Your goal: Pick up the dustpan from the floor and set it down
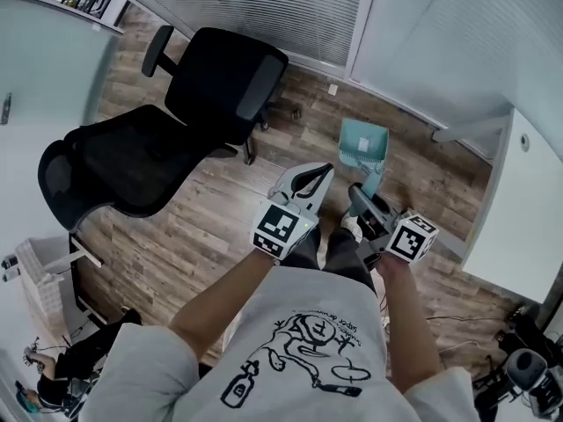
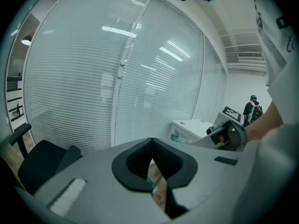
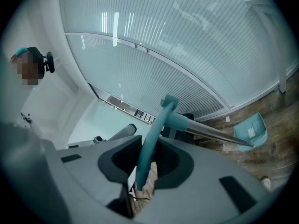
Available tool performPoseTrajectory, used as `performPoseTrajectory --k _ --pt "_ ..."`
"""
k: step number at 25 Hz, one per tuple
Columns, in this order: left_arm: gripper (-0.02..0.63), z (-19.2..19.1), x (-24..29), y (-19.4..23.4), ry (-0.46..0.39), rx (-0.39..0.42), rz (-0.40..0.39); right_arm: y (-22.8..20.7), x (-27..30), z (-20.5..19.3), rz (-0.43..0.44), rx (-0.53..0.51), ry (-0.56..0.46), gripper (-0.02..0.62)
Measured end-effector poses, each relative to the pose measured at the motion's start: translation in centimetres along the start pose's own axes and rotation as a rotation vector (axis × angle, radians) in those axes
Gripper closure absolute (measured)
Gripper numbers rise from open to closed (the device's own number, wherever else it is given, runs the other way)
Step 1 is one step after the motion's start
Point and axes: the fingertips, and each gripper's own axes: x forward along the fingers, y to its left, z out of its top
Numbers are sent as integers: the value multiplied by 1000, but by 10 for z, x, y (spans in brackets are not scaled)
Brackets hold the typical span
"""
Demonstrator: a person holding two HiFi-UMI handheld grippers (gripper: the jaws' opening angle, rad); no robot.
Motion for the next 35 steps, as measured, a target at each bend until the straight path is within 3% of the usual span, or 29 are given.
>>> performPoseTrajectory --k 17,23,35 --pt "608 114 -36 -13 -188 52 49 110 -65 67 94 -96 -49 515" --pt "609 136 -47 -9 -228 39 82 128 -85 73 104 -125 -30 512" --pt "608 148 -43 -17 -240 46 67 138 -98 91 114 -164 -16 512"
